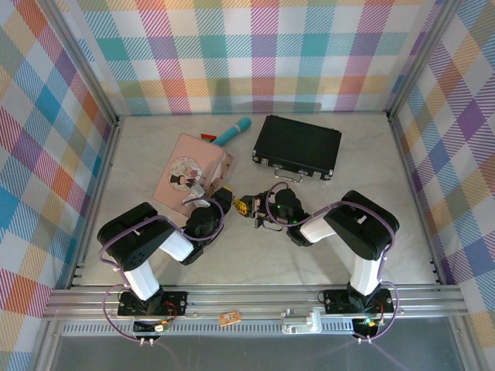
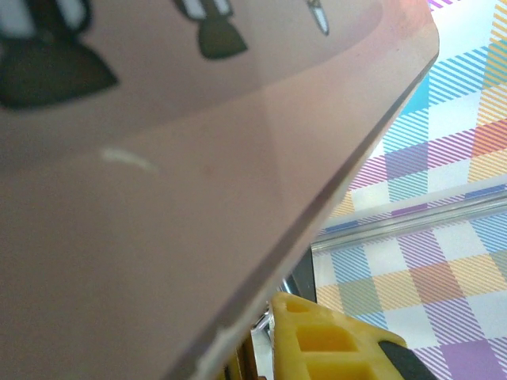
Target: Unlock the padlock with the key
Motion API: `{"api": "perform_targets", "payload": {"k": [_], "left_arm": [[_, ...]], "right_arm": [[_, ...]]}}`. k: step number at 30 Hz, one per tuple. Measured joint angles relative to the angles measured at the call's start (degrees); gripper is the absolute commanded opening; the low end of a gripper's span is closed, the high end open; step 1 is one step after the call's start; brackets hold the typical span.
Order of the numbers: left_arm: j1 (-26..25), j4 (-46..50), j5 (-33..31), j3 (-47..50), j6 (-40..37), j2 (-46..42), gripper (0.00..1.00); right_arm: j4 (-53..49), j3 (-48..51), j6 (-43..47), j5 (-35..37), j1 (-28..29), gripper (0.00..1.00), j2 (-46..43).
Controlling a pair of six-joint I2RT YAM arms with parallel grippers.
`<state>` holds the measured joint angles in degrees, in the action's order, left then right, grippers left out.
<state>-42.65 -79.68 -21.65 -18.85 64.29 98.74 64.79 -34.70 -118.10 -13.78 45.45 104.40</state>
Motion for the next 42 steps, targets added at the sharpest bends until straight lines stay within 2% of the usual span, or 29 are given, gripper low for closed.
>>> {"api": "perform_targets", "payload": {"k": [7,11,19,24,27,33,37,42], "left_arm": [[0.00,0.42,0.55,-0.07,-0.04,-0.50,0.00],[0.00,6.10,0.81,-0.13,-0.07,-3.34,0.00],[0.00,27.10,0.31,-2.27,-0.92,-13.31,0.00],[-0.26,32.70,1.01,-3.28,-0.94,-14.64,0.00],[-0.31,34.07,1.40,-3.61,-0.94,-14.64,0.00],[-1.33,40.70,5.55,-3.76,-2.12,-14.58,0.00],[-1.55,46.71,8.44,-4.76,-4.07,-14.58,0.00],[-1.55,53.40,11.50,-8.02,-8.24,-14.58,0.00]], "right_arm": [[0.94,0.02,-0.44,-4.02,-1.75,0.00,0.48],[3.61,-0.28,3.15,-7.72,-2.89,0.03,2.99],[5.95,-2.05,17.38,-12.11,-3.50,0.16,6.40],[4.20,-2.23,25.68,-12.94,-3.52,0.31,6.69],[2.49,-1.77,30.27,-13.00,-3.67,0.35,6.62],[-7.74,0.83,42.93,-12.13,-4.79,0.36,-1.11],[-23.82,0.33,55.58,-10.25,-5.55,0.39,-11.37],[-44.87,-2.10,70.69,-3.65,-5.64,0.41,-22.43]]}}
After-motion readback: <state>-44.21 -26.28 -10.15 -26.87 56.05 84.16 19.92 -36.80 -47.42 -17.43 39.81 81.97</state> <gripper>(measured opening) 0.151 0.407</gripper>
